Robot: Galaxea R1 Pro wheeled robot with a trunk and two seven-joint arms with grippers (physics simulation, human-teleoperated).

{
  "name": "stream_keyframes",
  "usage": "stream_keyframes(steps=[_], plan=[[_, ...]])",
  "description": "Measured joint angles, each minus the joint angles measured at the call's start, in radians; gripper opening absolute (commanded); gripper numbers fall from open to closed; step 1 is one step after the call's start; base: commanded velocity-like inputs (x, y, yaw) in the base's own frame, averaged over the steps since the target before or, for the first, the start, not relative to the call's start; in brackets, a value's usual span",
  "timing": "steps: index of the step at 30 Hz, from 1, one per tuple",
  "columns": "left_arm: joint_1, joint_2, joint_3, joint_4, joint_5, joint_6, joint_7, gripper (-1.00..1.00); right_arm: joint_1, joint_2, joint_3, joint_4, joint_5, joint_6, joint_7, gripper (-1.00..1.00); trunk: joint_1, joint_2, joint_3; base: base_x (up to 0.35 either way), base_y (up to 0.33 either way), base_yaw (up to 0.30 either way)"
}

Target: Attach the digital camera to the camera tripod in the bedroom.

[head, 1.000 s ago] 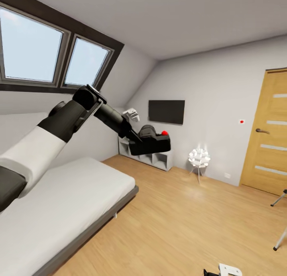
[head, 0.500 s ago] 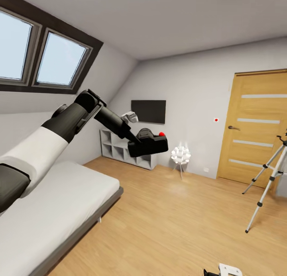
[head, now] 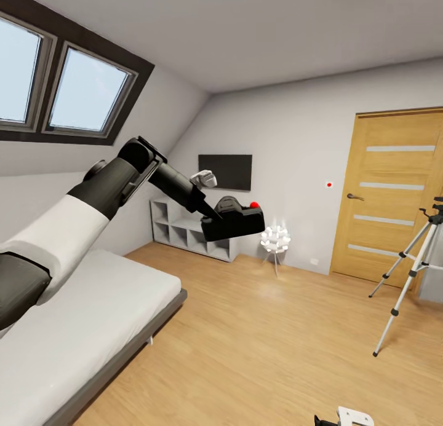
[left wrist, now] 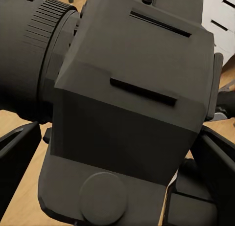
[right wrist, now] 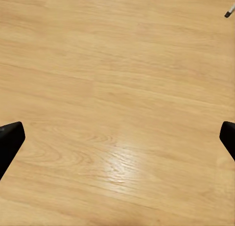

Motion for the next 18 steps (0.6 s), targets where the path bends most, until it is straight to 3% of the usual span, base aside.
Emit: stream_keyframes(steps=[6, 18], plan=[[-0.001, -0.002, -0.005, -0.001, -0.001, 0.0, 0.0, -1.0, 0.0, 0.0, 0.0, 0.0, 0.0, 0.0, 0.0, 1.0, 0.0, 0.0, 0.0, 0.11, -0.052, 0.0], [0.0, -0.002, -0.007, -0.001, -0.001, 0.0, 0.0, -1.0, 0.0, 0.0, 0.0, 0.0, 0.0, 0.0, 0.0, 1.0, -0.001, 0.0, 0.0, 0.297, -0.111, 0.0]])
